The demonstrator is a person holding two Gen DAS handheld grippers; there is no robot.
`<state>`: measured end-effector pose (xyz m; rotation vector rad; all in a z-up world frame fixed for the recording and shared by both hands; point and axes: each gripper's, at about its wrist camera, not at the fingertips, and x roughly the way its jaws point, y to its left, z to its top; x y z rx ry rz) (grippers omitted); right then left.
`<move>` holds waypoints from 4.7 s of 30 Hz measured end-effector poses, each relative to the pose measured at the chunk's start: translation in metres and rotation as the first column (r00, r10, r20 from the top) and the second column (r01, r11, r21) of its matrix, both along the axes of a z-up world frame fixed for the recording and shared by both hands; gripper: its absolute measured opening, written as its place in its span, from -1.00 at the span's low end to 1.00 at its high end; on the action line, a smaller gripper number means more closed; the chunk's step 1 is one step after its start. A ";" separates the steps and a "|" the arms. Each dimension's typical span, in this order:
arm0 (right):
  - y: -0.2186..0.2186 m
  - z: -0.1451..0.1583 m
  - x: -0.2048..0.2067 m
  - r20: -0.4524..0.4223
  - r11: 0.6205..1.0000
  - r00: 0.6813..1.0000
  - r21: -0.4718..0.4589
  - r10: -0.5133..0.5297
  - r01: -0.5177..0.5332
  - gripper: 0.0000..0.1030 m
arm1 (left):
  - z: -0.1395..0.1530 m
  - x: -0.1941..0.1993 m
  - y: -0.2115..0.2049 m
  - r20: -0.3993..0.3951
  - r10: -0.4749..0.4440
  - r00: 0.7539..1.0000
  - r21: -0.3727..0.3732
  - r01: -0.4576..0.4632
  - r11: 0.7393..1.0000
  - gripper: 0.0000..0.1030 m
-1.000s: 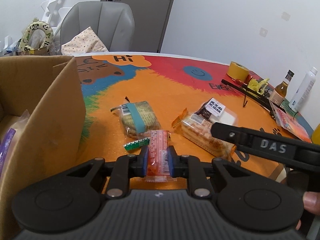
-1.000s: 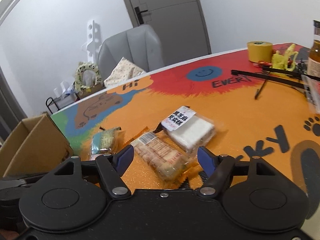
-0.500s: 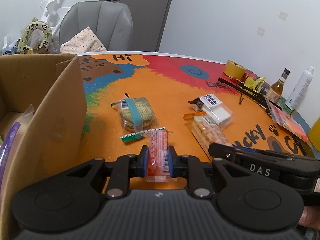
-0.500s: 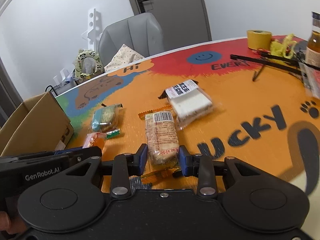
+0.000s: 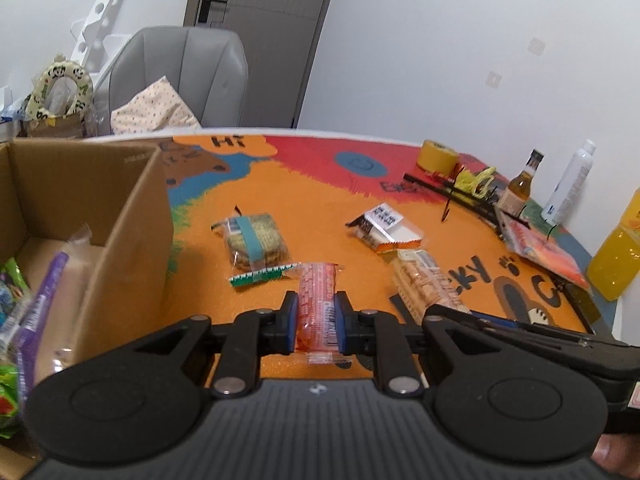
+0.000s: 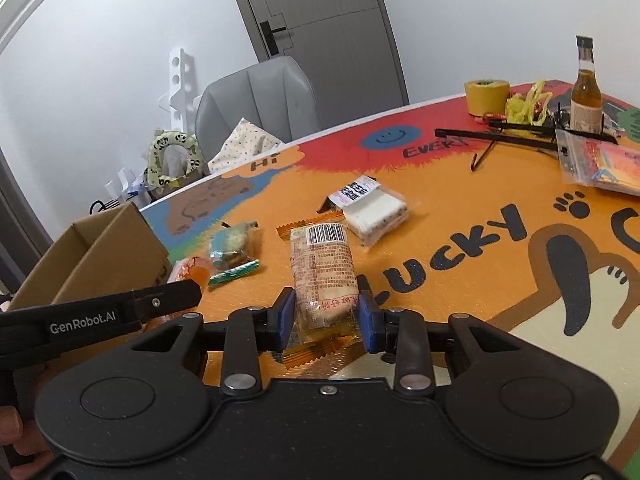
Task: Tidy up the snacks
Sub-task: 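Carry the wafer bar with the right gripper while the left carries the red stick toward the box, then open both grippers over the box to drop the wafer bar and red stick, then return both tools to the remaining snacks on the table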
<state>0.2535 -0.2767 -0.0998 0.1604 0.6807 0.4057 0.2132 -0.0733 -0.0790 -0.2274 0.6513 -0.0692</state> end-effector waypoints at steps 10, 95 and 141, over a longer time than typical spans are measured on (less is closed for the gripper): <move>0.016 0.029 -0.015 0.070 1.000 0.997 0.019 0.023 -0.024 -0.39 | 0.026 -0.018 0.014 0.064 0.004 0.998 -0.017 -0.003 1.000 -0.67; 0.141 0.060 -0.005 0.083 0.991 0.988 -0.043 0.133 -0.130 0.20 | 0.066 -0.049 0.168 0.114 0.222 0.968 -0.071 -0.216 0.974 0.39; -0.023 0.015 0.040 0.065 0.998 0.996 0.024 -0.065 0.063 0.95 | 0.045 0.032 -0.004 0.021 0.076 0.997 0.092 -0.077 0.993 0.66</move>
